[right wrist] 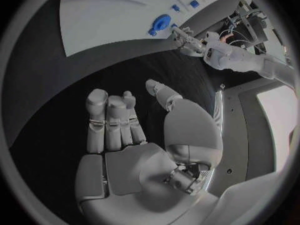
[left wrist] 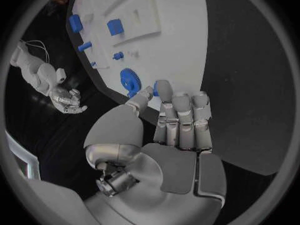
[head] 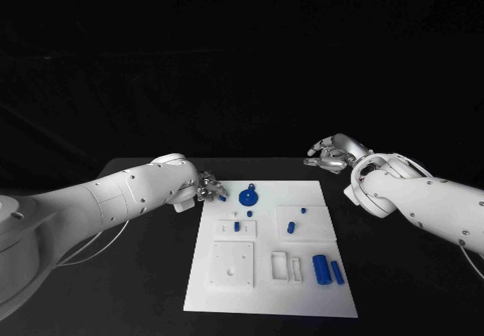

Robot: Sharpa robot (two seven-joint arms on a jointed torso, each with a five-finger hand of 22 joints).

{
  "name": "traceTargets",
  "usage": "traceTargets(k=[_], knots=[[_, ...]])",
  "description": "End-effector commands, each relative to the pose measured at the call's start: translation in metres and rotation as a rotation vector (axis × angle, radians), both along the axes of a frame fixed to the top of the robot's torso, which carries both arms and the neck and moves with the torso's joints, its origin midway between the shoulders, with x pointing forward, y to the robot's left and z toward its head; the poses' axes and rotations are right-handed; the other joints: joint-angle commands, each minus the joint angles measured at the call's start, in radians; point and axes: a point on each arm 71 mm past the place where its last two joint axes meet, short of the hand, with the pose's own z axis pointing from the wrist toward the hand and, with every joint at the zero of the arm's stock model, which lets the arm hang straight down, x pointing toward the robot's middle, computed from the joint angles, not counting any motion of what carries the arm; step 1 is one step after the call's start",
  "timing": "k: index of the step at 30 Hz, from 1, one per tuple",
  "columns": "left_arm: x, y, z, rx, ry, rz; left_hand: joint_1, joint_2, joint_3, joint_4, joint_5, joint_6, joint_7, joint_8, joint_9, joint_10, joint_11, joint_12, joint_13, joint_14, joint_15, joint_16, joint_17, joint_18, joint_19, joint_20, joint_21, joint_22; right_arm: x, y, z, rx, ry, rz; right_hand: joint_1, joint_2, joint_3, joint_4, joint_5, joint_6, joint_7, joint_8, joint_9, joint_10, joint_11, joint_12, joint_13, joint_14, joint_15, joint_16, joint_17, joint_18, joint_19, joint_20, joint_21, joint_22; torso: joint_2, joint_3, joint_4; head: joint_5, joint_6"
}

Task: Assemble the parts on the task board

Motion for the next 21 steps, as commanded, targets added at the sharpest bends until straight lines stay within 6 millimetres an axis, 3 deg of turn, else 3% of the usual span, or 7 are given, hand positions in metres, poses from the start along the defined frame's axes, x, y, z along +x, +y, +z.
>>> traceTargets(k=[1, 7, 10, 11, 12, 13, 21], knots=[[-0.0009, -0.0028, -0.0013, -0.018, 0.019, -0.023, -0.002, 0.020, 0.001, -0.013, 0.004, 0.015, -0.001, 0.006, 0.003, 0.006, -0.001, 0.001, 0.000, 0.000, -0.004, 0.005, 0.002, -0.022, -0.003, -0.123, -0.007, 0.002, -0.0003, 0.0018, -0.0004, -0.005, 0.002, 0.016, 0.008, 0.000, -0.003, 0.002, 0.004, 0.000, 0.005, -0.005, -0.002, 0.000, -0.003, 0.004, -0.001, 0.008, -0.002, -0.003, -0.002, 0.085, 0.001, -0.004, -0.005, 0.001, 0.000, 0.0003, 0.0004, 0.000, -0.001], [-0.0010, -0.0003, -0.0009, -0.046, 0.015, -0.011, -0.005, 0.056, 0.010, -0.057, 0.011, 0.063, -0.015, 0.024, 0.006, 0.025, -0.013, 0.003, 0.000, 0.013, -0.013, 0.015, 0.007, -0.023, 0.005, -0.125, -0.005, 0.007, -0.0003, 0.0020, -0.0008, -0.005, 0.003, 0.016, 0.008, 0.000, -0.003, 0.002, 0.004, 0.000, 0.005, -0.005, -0.002, 0.000, -0.003, 0.004, -0.001, 0.008, -0.002, -0.003, -0.002, 0.085, 0.002, -0.004, -0.005, 0.001, -0.001, 0.0002, -0.0002, 0.002, -0.002], [-0.0012, 0.0016, -0.0001, -0.057, 0.003, -0.003, -0.012, 0.062, 0.019, -0.076, 0.016, 0.083, -0.021, 0.031, 0.006, 0.037, -0.018, 0.003, -0.002, 0.022, -0.018, 0.020, 0.010, -0.022, 0.013, -0.127, -0.003, 0.009, -0.0003, 0.0021, -0.0010, -0.005, 0.003, 0.017, 0.008, 0.000, -0.003, 0.002, 0.004, 0.000, 0.005, -0.005, -0.002, 0.000, -0.003, 0.004, -0.002, 0.008, -0.002, -0.003, -0.002, 0.085, 0.002, -0.004, -0.005, 0.001, -0.001, 0.0002, -0.0001, 0.002, -0.003], [-0.0014, 0.0023, 0.0001, -0.063, 0.000, 0.001, -0.012, 0.060, 0.026, -0.077, 0.015, 0.088, -0.023, 0.032, 0.006, 0.041, -0.021, 0.004, -0.002, 0.025, -0.020, 0.022, 0.011, -0.022, 0.016, -0.128, -0.002, 0.009, -0.0004, 0.0022, -0.0010, -0.005, 0.003, 0.017, 0.008, 0.000, -0.003, 0.002, 0.004, 0.000, 0.005, -0.005, -0.002, 0.000, -0.003, 0.004, -0.002, 0.008, -0.002, -0.003, -0.002, 0.085, 0.002, -0.004, -0.005, 0.001, 0.000, 0.0002, -0.0001, 0.002, -0.003], [-0.0016, 0.0029, 0.0004, -0.069, -0.004, 0.008, -0.003, 0.027, 0.093, -0.050, -0.030, 0.094, -0.023, 0.030, 0.001, 0.048, -0.025, -0.002, -0.005, 0.029, -0.023, 0.022, 0.012, -0.021, 0.026, -0.130, -0.006, 0.006, -0.0004, 0.0021, -0.0011, -0.004, 0.004, 0.017, 0.008, 0.000, -0.003, 0.002, 0.004, 0.000, 0.005, -0.005, -0.002, 0.000, -0.003, 0.004, -0.002, 0.008, -0.002, -0.003, -0.002, 0.085, 0.002, -0.004, -0.005, 0.001, -0.001, 0.0004, -0.0001, 0.003, -0.004], [-0.0020, 0.0030, 0.0005, -0.071, -0.005, 0.007, -0.001, 0.004, 0.139, -0.028, -0.043, 0.097, -0.023, 0.028, -0.001, 0.051, -0.025, -0.005, -0.007, 0.031, -0.022, 0.021, 0.012, -0.023, 0.030, -0.130, -0.006, 0.006, -0.0005, 0.0019, -0.0011, -0.004, 0.004, 0.017, 0.008, 0.000, -0.003, 0.002, 0.004, 0.000, 0.005, -0.005, -0.002, 0.000, -0.003, 0.004, -0.002, 0.008, -0.002, -0.003, -0.002, 0.085, 0.002, -0.004, -0.005, 0.001, 0.000, 0.0005, 0.0000, 0.004, -0.004], [-0.0101, 0.0060, 0.0026, -0.100, -0.034, 0.013, -0.006, -0.003, 0.159, -0.026, -0.040, 0.110, -0.028, 0.033, -0.001, 0.055, -0.025, -0.007, -0.008, 0.034, -0.024, 0.021, 0.014, -0.023, 0.034, -0.131, -0.004, 0.010, -0.0008, -0.0001, -0.0013, -0.004, 0.004, 0.014, 0.008, 0.000, -0.003, 0.003, 0.005, 0.000, 0.005, -0.005, -0.002, 0.000, -0.003, 0.004, -0.002, 0.008, -0.002, -0.003, -0.002, 0.085, 0.002, -0.004, -0.005, 0.001, -0.001, 0.0006, 0.0005, 0.006, -0.004]])
